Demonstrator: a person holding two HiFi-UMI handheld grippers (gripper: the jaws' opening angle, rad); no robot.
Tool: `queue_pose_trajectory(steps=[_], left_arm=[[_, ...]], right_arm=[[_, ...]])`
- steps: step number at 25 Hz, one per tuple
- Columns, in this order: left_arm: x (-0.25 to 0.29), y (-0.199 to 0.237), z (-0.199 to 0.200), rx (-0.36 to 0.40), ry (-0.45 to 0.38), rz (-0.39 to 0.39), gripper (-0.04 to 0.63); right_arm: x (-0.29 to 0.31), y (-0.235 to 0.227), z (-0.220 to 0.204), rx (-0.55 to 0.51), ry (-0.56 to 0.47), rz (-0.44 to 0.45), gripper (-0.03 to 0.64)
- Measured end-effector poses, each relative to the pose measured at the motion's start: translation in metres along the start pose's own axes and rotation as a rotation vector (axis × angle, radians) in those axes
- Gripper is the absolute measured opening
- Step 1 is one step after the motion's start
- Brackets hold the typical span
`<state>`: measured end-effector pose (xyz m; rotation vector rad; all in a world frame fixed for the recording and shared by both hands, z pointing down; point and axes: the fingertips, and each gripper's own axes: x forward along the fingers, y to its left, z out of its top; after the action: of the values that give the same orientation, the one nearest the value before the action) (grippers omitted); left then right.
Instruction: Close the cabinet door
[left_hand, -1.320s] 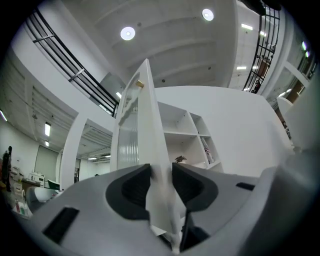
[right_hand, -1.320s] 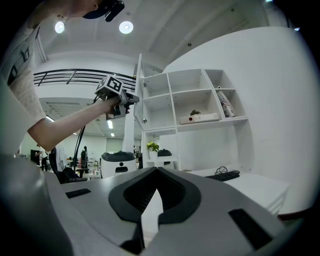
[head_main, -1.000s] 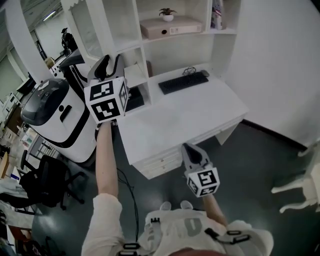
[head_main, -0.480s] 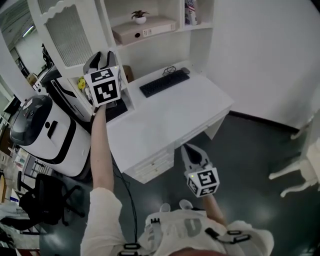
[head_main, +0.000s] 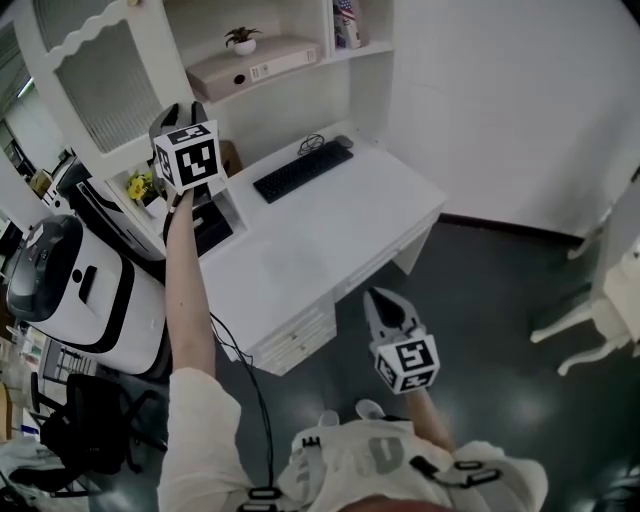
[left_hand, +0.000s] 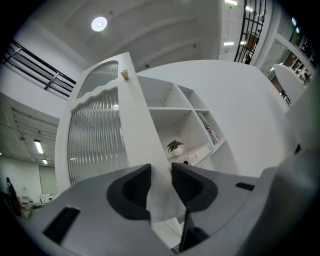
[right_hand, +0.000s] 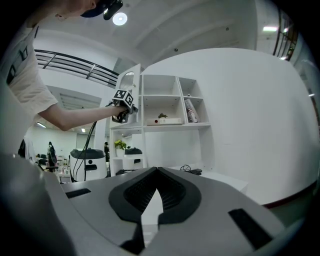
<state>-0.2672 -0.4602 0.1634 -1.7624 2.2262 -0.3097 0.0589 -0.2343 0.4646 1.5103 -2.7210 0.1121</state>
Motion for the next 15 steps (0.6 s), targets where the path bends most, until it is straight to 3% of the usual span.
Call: queue_pose_trajectory(steps=[15], left_arm=[[0.049,0.004,-0.007,0.075,0.039,0.028,0.121]], right_arm=[[0.007,-0.009,-0.005,-0.018,0.019,-0.03,0.005]])
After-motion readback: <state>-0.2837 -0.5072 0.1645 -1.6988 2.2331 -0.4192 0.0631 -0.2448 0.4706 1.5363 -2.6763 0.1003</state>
